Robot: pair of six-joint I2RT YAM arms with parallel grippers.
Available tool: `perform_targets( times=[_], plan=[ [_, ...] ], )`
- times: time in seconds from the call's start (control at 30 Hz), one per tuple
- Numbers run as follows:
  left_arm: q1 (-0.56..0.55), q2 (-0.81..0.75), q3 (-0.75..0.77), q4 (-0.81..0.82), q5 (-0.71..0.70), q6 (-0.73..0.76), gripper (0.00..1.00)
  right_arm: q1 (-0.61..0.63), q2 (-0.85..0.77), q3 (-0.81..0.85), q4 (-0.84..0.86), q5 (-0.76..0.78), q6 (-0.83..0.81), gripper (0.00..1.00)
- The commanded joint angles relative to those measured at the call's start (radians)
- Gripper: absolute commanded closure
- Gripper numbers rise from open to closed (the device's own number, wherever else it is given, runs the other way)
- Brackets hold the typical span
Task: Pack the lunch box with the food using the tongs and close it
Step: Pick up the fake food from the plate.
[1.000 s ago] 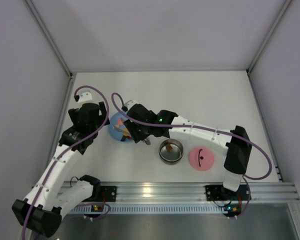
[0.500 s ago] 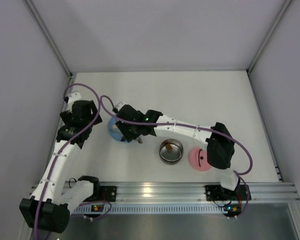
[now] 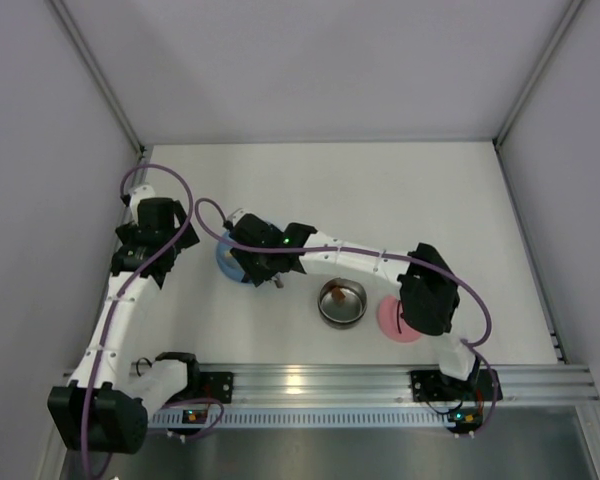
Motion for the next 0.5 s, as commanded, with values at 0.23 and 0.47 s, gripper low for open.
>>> perform_targets(
  times=[0.23,0.47],
  plan=[
    [0.009,0.001,0.034,0.017,0.023,-0.006,0.01,-0.007,0.014,0.06,0.054,0.015,-0.019,0.61],
    [0.009,0.003,0.034,0.019,0.035,-0.003,0.01,-0.007,0.011,0.063,0.044,0.015,-0.018,0.68]
  ],
)
